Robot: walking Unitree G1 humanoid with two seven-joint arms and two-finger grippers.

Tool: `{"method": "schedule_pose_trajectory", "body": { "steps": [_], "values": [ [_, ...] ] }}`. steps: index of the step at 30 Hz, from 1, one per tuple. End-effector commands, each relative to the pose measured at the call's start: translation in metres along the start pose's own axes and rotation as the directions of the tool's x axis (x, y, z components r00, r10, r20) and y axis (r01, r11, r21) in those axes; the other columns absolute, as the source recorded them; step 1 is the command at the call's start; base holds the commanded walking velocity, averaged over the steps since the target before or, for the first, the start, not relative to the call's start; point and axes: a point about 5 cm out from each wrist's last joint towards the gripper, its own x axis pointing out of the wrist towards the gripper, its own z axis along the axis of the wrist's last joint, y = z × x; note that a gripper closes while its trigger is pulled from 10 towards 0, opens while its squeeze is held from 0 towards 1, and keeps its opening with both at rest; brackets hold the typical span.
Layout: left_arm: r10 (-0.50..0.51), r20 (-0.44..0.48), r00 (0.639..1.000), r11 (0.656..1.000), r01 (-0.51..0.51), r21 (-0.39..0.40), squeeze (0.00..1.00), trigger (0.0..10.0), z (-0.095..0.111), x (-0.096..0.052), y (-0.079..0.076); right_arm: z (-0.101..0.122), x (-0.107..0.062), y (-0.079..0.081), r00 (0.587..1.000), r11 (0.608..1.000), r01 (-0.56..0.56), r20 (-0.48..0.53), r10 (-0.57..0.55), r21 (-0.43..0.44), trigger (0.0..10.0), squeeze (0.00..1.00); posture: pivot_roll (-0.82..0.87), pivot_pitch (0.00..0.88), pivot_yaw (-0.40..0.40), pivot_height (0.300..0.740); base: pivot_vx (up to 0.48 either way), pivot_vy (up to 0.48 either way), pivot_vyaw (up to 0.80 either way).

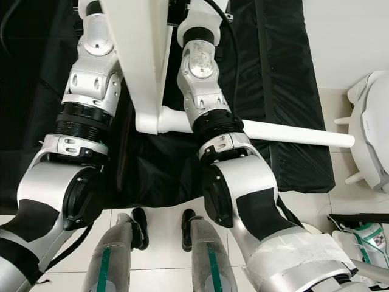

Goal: Building children table

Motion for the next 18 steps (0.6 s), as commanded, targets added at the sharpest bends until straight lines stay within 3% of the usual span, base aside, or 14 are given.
{"method": "schedule_pose_trajectory", "body": {
  "steps": [1, 3, 5, 7, 11, 16, 18],
  "values": [
    [-0.112, 0.004, 0.994, 0.994, 0.112, 0.019, 0.00, 10.0, -0.002, -0.005, -0.010, 0.005, -0.005, 0.036, 0.995, 0.992, -0.104, 0.013, 0.104, 0.064, 10.0, 0.00, 0.13, 0.321, -0.057, 0.740, 0.000, 0.000, 0.00],
    [-0.112, 0.004, 0.994, 0.994, 0.112, 0.019, 0.00, 10.0, -0.002, -0.005, -0.010, 0.005, -0.005, 0.036, 0.995, 0.992, -0.104, 0.013, 0.104, 0.064, 10.0, 0.00, 0.13, 0.321, -0.057, 0.740, 0.000, 0.000, 0.00],
    [-0.079, 0.028, 0.996, 0.996, 0.077, 0.048, 0.00, 10.0, 0.002, -0.004, 0.007, 0.006, -0.008, 0.054, 0.989, 0.982, -0.148, 0.002, 0.148, 0.114, 10.0, 0.00, 0.16, 0.326, -0.067, 0.740, 0.000, 0.000, 0.00],
    [-0.079, 0.028, 0.996, 0.996, 0.077, 0.048, 0.00, 10.0, 0.002, -0.004, 0.007, 0.006, -0.008, 0.054, 0.989, 0.982, -0.148, 0.002, 0.148, 0.114, 10.0, 0.00, 0.16, 0.326, -0.067, 0.740, 0.000, 0.000, 0.00],
    [0.005, 0.061, 0.998, 0.994, -0.012, 0.112, 0.00, 10.0, 0.007, -0.003, 0.041, 0.007, -0.015, 0.082, 0.974, 0.956, -0.215, -0.023, 0.224, 0.201, 10.0, 0.00, 0.18, 0.333, -0.085, 0.740, 0.000, 0.000, 0.00],
    [0.036, 0.071, 0.997, 0.990, -0.046, 0.136, 0.00, 10.0, 0.008, -0.002, 0.053, 0.008, -0.017, 0.090, 0.968, 0.945, -0.236, -0.029, 0.249, 0.228, 10.0, 0.00, 0.19, 0.335, -0.089, 0.740, 0.000, 0.000, 0.00],
    [0.070, 0.086, 0.994, 0.983, -0.083, 0.162, 0.00, 10.0, 0.011, -0.002, 0.068, 0.011, -0.019, 0.101, 0.959, 0.928, -0.264, -0.032, 0.282, 0.265, 10.0, 0.00, 0.19, 0.336, -0.098, 0.740, 0.000, 0.000, 0.00]
  ]
}}
